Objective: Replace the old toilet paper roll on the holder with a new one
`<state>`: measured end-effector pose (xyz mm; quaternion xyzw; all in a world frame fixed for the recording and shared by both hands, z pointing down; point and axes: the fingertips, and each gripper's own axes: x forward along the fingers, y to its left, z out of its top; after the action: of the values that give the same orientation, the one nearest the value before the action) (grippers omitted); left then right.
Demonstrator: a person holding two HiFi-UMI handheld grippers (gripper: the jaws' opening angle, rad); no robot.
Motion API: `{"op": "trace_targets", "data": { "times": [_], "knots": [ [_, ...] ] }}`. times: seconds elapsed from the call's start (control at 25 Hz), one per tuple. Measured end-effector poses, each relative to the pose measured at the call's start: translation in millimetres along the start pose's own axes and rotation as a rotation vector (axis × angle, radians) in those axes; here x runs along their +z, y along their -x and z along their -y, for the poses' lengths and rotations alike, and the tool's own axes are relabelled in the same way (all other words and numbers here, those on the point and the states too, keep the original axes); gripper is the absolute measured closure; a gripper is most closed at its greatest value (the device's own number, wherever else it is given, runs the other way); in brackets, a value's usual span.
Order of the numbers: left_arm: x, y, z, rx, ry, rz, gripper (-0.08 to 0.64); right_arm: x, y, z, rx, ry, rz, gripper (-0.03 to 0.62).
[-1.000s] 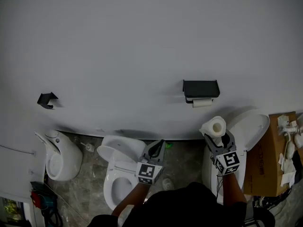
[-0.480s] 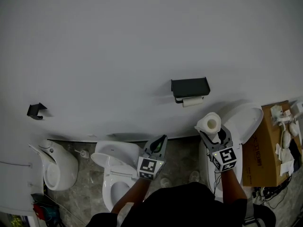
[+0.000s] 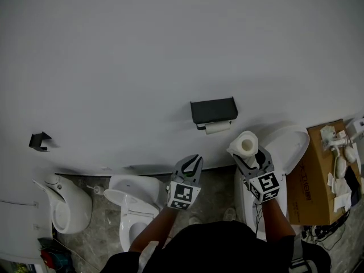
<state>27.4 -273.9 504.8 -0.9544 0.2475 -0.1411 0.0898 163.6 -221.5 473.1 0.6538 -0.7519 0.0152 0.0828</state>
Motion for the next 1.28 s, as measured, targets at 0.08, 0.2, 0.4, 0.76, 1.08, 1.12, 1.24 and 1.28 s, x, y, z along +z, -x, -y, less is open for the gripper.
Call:
{"op": "trace_targets", "data": {
  "times": [0.08, 0.2, 0.4, 0.76, 1.08, 1.12, 1.24, 1.28],
  "knots": [
    [4, -13, 5, 0.001, -0.084, -0.026, 0.463, 1, 1, 5, 0.009, 0.006, 0.002, 0.321],
    [12, -33, 11, 0.007, -0.226, -0.059, 0.437, 0, 0, 14, 0.023, 0.005, -0.005, 0.321],
    [18, -62, 15, 0.023, -0.431, -0.119, 0.411, -2, -2, 17, 0.051, -0.011, -0.011, 0.321],
    [22, -106, 6, 0.060, -0.718, -0.214, 0.348, -10, -1, 22, 0.077, -0.001, -0.037, 0.321],
    [12, -129, 5, 0.080, -0.910, -0.289, 0.336, -10, 2, 25, 0.081, 0.001, -0.035, 0.321],
    [11, -131, 4, 0.081, -0.920, -0.295, 0.331, -11, 2, 25, 0.083, 0.002, -0.040, 0.321],
    [8, -136, 2, 0.098, -0.951, -0.309, 0.330, -13, 3, 26, 0.084, 0.002, -0.046, 0.321],
    [8, -138, 2, 0.105, -0.957, -0.311, 0.330, -13, 4, 27, 0.084, 0.002, -0.043, 0.321]
  ]
}}
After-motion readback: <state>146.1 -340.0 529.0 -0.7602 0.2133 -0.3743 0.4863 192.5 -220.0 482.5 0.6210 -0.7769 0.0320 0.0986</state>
